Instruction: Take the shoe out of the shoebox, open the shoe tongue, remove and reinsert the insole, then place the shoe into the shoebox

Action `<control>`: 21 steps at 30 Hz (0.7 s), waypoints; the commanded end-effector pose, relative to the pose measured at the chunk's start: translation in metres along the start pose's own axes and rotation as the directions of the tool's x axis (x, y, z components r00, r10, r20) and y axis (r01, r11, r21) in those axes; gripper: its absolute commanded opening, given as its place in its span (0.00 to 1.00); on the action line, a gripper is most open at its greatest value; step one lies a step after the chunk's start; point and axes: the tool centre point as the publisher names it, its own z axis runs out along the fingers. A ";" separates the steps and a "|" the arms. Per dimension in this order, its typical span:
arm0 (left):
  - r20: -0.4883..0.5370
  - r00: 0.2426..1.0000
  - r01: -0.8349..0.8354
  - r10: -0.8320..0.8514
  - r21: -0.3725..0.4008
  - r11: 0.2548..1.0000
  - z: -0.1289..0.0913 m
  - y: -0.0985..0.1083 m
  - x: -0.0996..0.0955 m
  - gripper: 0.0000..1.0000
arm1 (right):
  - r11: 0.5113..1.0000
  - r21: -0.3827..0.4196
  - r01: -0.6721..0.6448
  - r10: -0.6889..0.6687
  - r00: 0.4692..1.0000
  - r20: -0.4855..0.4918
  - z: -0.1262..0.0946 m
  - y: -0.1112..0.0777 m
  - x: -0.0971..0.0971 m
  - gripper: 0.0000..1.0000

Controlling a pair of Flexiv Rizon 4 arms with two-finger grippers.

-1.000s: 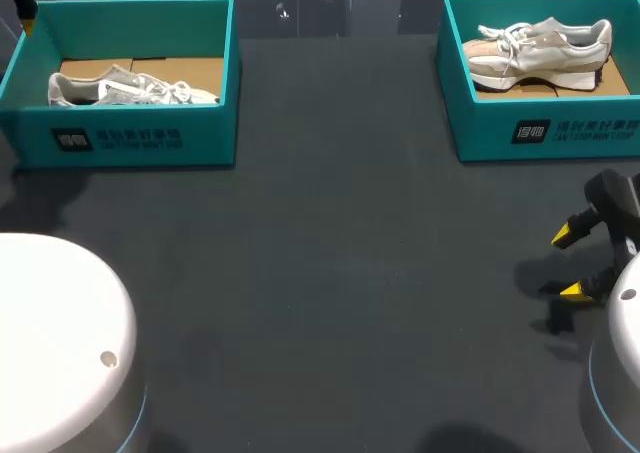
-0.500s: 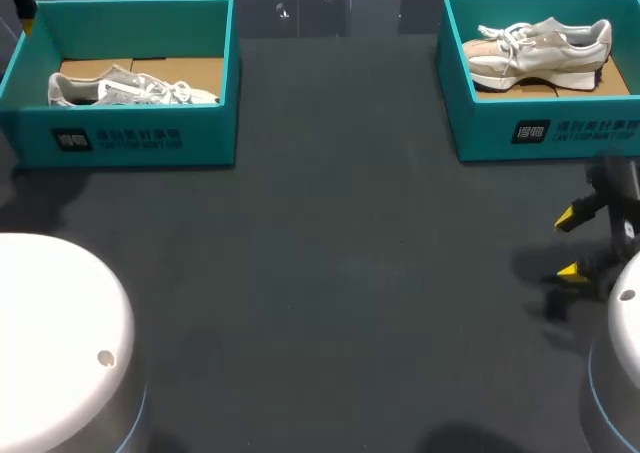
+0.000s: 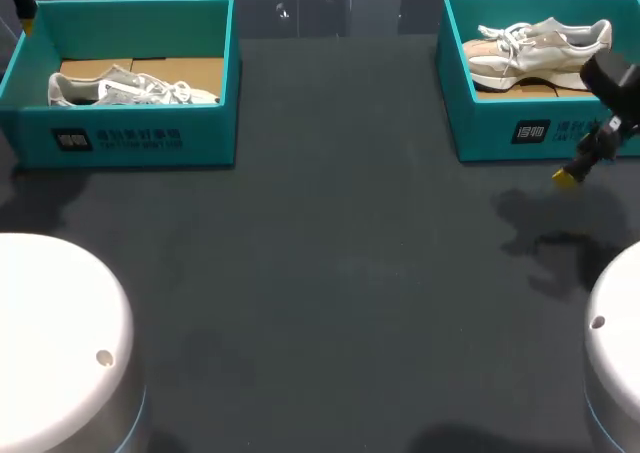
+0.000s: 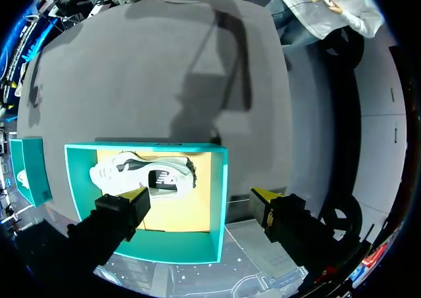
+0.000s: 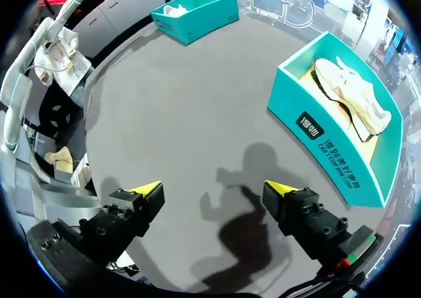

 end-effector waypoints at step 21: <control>-0.002 1.000 -0.001 0.001 0.001 1.000 -0.001 0.000 0.000 1.00 | 0.959 0.225 -0.174 0.160 0.984 0.080 -0.034 0.030 -0.043 1.00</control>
